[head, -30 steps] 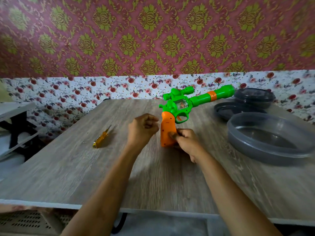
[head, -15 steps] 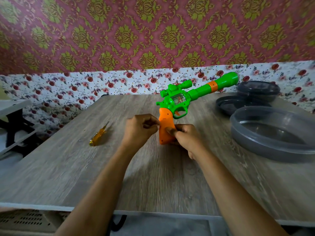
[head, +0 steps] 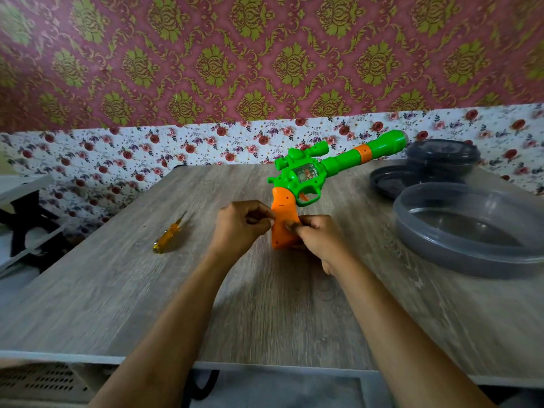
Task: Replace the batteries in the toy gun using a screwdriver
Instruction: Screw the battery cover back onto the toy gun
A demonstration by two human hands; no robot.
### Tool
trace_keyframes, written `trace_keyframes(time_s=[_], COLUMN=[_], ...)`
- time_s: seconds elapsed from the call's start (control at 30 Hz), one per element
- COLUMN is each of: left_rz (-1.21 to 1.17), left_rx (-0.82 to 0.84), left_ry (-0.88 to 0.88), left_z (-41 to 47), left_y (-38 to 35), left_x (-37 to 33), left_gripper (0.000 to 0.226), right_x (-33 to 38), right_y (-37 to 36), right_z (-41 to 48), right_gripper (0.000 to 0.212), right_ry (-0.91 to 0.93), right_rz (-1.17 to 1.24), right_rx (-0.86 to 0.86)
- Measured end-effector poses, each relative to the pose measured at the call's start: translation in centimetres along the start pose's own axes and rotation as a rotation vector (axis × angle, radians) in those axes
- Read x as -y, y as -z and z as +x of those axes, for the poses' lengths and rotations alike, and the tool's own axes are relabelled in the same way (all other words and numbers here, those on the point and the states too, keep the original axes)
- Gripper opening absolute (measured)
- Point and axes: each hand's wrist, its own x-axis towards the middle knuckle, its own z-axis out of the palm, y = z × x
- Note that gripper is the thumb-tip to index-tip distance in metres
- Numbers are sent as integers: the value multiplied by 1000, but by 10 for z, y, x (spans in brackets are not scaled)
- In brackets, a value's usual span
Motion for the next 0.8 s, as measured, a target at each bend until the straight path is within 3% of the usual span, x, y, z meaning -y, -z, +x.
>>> trace_keyframes(time_s=[0.3, 0.57, 0.67, 0.8], left_rz=[-285, -692, -755, -781], left_rx=[99, 129, 125, 132], left_ry=[157, 474, 493, 478], left_z=[0, 3, 3, 4], left_y=[3, 7, 7, 9], left_x=[-4, -5, -5, -5], left_gripper=[10, 16, 7, 10], right_x=[-2, -1, 1, 3], right_y=[0, 1, 3, 4], right_z=[0, 0, 0, -2], right_gripper=[16, 29, 30, 24], right_ry=[53, 4, -56, -90], right_rz=[-7, 64, 172, 261], right_rx=[19, 78, 84, 93])
